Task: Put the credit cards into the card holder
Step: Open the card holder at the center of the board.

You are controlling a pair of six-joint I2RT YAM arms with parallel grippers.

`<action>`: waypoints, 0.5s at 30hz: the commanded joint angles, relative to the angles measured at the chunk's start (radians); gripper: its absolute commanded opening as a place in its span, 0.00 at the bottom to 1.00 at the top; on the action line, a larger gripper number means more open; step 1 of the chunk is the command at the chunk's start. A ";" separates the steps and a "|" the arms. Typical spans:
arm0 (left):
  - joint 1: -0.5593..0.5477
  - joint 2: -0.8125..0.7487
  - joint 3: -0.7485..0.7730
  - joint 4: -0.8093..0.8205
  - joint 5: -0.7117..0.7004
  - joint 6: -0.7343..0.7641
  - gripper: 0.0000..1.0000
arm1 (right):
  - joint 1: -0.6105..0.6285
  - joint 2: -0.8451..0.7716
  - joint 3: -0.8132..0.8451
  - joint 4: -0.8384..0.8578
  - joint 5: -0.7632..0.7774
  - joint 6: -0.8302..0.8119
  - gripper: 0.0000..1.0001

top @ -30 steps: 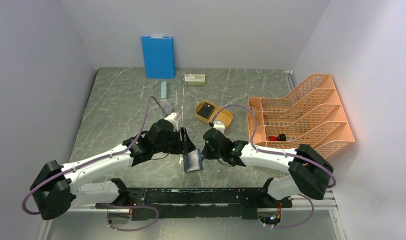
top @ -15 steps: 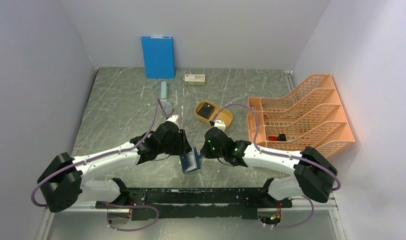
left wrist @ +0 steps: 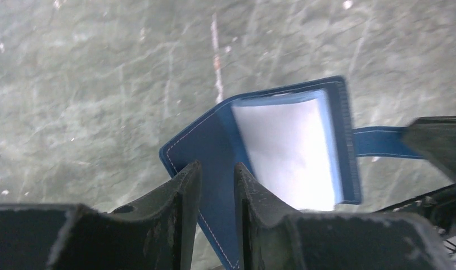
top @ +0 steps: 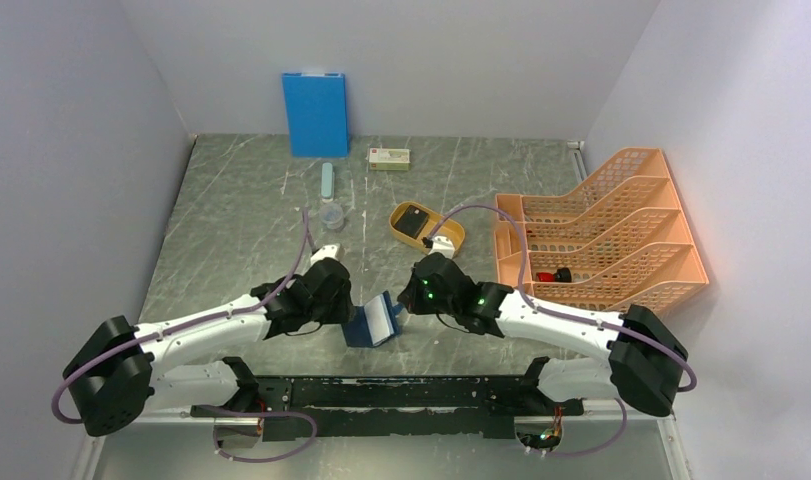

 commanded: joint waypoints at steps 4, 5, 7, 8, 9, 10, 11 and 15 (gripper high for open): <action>-0.005 -0.011 -0.077 0.024 -0.022 -0.027 0.32 | 0.011 -0.059 0.000 0.013 -0.007 0.014 0.00; -0.005 0.000 -0.083 0.047 -0.009 -0.028 0.32 | 0.012 -0.063 -0.004 0.016 -0.008 0.016 0.00; -0.005 0.022 -0.094 0.102 0.017 -0.031 0.32 | 0.014 -0.071 -0.013 0.021 -0.011 0.021 0.00; -0.005 0.032 -0.102 0.141 0.036 -0.031 0.32 | 0.016 -0.076 -0.018 0.024 -0.011 0.023 0.00; -0.005 0.037 -0.111 0.188 0.059 -0.030 0.32 | 0.017 -0.078 -0.025 0.026 -0.010 0.026 0.00; -0.005 0.039 -0.126 0.236 0.081 -0.032 0.33 | 0.018 -0.080 -0.031 0.026 -0.007 0.030 0.00; -0.005 0.040 -0.137 0.280 0.102 -0.039 0.34 | 0.018 -0.081 -0.035 0.024 -0.005 0.032 0.00; -0.005 0.048 -0.156 0.400 0.163 -0.047 0.40 | 0.021 -0.083 -0.049 0.022 0.007 0.039 0.00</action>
